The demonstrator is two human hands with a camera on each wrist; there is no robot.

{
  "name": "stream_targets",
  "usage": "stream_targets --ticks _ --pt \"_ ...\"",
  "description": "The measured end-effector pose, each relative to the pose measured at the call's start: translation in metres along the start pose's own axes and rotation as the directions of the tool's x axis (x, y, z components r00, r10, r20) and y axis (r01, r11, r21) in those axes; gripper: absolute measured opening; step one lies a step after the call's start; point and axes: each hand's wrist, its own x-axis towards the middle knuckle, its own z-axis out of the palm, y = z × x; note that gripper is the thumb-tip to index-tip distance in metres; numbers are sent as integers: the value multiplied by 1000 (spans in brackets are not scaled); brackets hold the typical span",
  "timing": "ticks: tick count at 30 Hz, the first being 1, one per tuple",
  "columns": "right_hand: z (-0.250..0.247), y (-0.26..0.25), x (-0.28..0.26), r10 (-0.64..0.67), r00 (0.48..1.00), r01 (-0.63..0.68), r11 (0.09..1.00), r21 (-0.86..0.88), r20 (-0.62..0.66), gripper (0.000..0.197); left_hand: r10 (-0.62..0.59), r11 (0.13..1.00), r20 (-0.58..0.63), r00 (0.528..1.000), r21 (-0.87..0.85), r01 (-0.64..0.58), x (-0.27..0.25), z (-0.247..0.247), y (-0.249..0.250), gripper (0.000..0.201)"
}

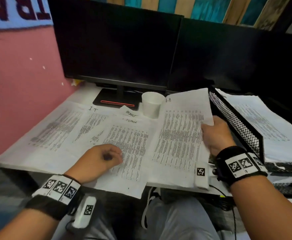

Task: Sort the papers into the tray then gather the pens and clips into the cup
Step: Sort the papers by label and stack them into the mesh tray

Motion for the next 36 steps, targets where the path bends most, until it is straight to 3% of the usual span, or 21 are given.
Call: stream_targets --ticks 4,7,12,17,21,28,32,36 --pt "-17 -16 -1 18 999 -31 944 329 43 36 -43 993 -150 988 103 59 4 -16 0 14" --pt "-6 -18 -12 37 987 -106 880 462 157 36 -136 971 -165 977 173 165 3 -32 0 14" --pt "55 1 -42 66 931 -216 894 394 360 35 -200 947 -196 960 212 241 0 -43 -12 18" --pt "109 36 -57 147 922 -254 928 271 359 46 -215 927 -154 964 277 251 -8 -40 -12 30" --pt "115 45 -66 148 925 -247 934 258 350 49 -264 943 -119 957 175 281 -10 -37 -16 43" --pt "114 55 -67 103 943 -188 950 250 317 46 -273 962 -170 947 -43 270 -4 -34 -3 21" --pt "116 57 -70 65 953 -128 971 201 297 43 -282 951 -185 942 -182 249 0 -23 7 32" --pt "117 57 -73 9 952 -59 986 153 305 46 -339 894 -91 936 -340 291 7 -19 14 58"
